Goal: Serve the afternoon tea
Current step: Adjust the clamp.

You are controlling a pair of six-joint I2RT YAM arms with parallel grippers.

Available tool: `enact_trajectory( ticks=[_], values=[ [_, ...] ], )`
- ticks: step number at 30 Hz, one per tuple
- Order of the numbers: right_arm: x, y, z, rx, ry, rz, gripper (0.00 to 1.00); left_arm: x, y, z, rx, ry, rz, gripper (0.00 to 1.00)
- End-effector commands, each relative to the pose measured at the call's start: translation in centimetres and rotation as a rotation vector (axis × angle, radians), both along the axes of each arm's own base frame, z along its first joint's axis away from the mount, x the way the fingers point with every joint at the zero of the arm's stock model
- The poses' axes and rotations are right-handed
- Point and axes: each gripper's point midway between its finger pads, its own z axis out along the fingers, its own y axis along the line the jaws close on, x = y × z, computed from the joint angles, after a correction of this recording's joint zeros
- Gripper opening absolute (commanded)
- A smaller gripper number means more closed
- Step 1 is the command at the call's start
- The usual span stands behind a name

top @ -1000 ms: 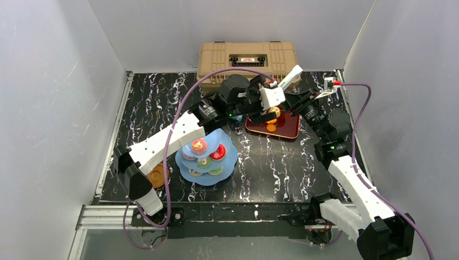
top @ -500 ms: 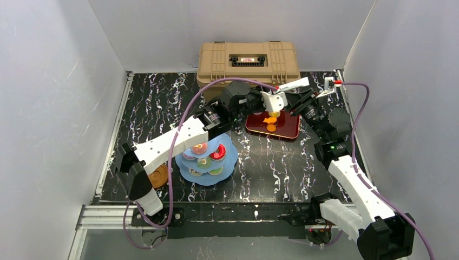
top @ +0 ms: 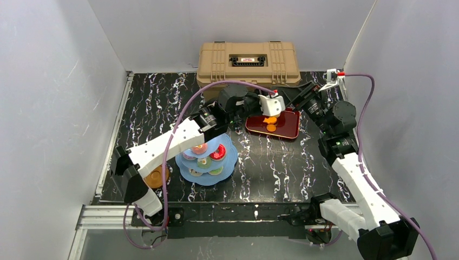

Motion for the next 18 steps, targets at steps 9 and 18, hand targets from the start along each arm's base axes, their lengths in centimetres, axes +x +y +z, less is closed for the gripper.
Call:
enact_trajectory(
  ticks=[9,18],
  values=[
    [-0.3,1.5,2.3,-0.003,-0.032,0.098,0.7,-1.3,0.6,3.7,-0.066,-0.02,-0.025,0.08],
    [0.0,1.6,0.8,-0.083,-0.006,0.094,0.69,-0.9,0.3,3.6,-0.045,-0.025,-0.027,0.07]
  ],
)
